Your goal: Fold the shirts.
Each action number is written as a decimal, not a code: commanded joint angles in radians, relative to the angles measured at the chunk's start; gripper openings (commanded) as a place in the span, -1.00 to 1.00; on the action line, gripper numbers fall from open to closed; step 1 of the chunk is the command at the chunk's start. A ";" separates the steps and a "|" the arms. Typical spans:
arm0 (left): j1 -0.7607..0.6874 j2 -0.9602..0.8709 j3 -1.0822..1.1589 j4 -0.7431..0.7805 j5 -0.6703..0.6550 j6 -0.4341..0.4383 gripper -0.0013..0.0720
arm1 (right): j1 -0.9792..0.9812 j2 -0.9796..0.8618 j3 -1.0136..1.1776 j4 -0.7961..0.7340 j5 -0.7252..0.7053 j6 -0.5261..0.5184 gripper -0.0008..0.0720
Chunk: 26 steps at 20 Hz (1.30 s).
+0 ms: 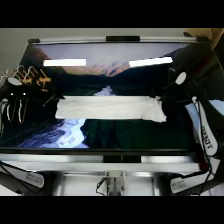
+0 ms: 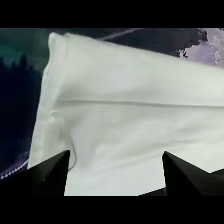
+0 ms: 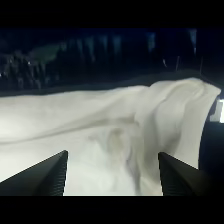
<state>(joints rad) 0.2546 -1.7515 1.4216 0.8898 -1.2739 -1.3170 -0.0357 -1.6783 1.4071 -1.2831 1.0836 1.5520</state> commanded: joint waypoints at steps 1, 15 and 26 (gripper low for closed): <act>0.004 -0.017 0.052 0.000 -0.089 -0.009 1.00 | -0.057 -0.010 0.005 -0.008 0.170 -0.104 0.89; -0.008 0.142 0.080 -0.002 -0.178 -0.024 1.00 | -0.103 -0.179 0.005 0.270 0.218 -0.218 0.89; -0.367 0.152 0.034 -0.053 0.012 -0.037 -0.83 | -0.064 -0.024 0.009 0.427 0.279 -0.286 -0.79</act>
<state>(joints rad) 0.0086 -1.5982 1.4845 0.8444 -1.3876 -1.3418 -0.1036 -1.7878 1.4136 -0.9035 1.3136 1.2739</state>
